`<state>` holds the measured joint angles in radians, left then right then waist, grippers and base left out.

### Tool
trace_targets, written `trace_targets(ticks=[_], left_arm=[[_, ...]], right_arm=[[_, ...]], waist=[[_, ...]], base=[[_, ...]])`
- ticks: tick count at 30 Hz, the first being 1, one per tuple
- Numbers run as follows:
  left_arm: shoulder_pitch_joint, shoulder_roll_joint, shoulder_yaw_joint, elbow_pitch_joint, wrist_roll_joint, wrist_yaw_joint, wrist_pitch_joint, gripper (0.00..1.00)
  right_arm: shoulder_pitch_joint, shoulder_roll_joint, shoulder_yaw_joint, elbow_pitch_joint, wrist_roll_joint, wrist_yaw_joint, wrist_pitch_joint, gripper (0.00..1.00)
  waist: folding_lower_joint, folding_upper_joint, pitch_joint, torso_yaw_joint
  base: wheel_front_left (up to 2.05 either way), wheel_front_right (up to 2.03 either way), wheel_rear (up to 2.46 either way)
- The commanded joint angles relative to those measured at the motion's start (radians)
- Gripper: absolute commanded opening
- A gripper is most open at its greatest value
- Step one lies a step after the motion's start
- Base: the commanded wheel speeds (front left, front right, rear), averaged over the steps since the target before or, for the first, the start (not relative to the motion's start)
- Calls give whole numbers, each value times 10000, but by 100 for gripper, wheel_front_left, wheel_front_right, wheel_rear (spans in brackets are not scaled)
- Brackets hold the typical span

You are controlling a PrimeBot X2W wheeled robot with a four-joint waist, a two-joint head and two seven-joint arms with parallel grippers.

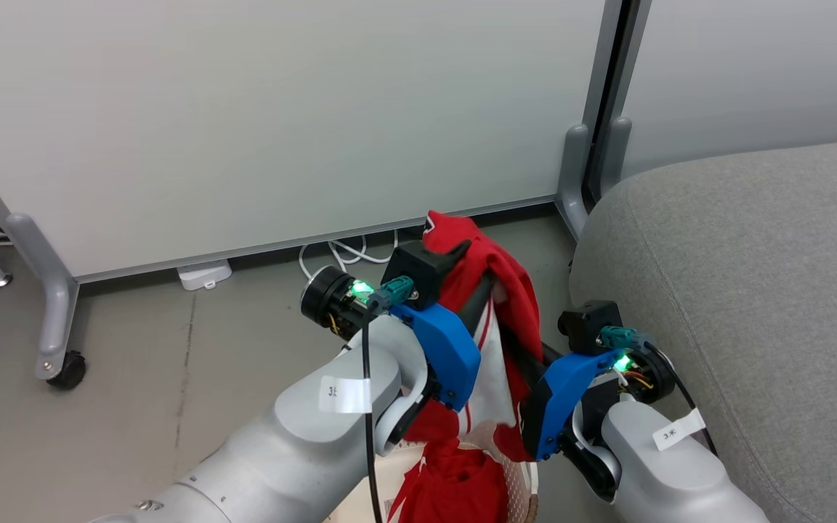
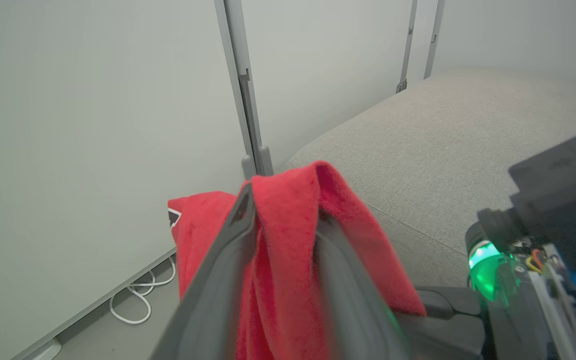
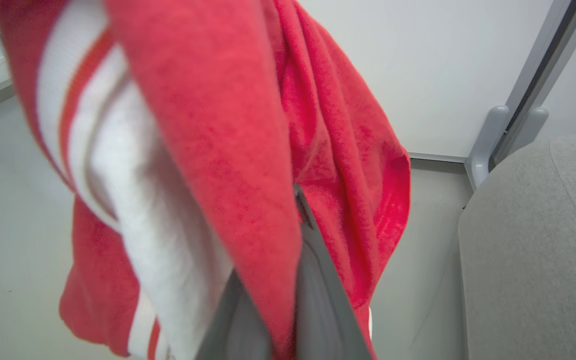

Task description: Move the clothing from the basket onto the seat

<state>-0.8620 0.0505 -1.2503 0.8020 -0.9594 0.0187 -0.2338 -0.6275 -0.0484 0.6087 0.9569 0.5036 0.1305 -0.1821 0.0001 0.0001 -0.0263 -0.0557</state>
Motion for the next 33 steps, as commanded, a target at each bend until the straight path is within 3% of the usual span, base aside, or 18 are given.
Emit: trace_targets(ticks=[1,10,16,23,33], left_arm=[[-156,-3,-53,10,-50,54,-107,100],[372,68,460,-81,344,-82,-313,100],[1568,653,1904,-1322,1529,-11,-322,100],[3432,1248,3568,-2922,3142,-516,-325,100],[5323,1248,5742,-3827,4942,-1011,-326,100]], right_arm=[[-153,-36,52,65,82,5,-71,0],[-360,-36,1,164,242,5,-295,0],[-463,-34,-141,230,230,5,-448,0],[-526,-34,-353,272,157,5,-590,0],[-529,-33,-611,180,44,5,-693,0]], waist=[[-1,-1,5,-3],[-1,-1,45,13],[-1,-1,143,129],[-1,-1,244,266],[-1,-1,316,426]], base=[[0,0,0],[0,0,0],[0,0,0],[0,0,0],[0,0,0]])
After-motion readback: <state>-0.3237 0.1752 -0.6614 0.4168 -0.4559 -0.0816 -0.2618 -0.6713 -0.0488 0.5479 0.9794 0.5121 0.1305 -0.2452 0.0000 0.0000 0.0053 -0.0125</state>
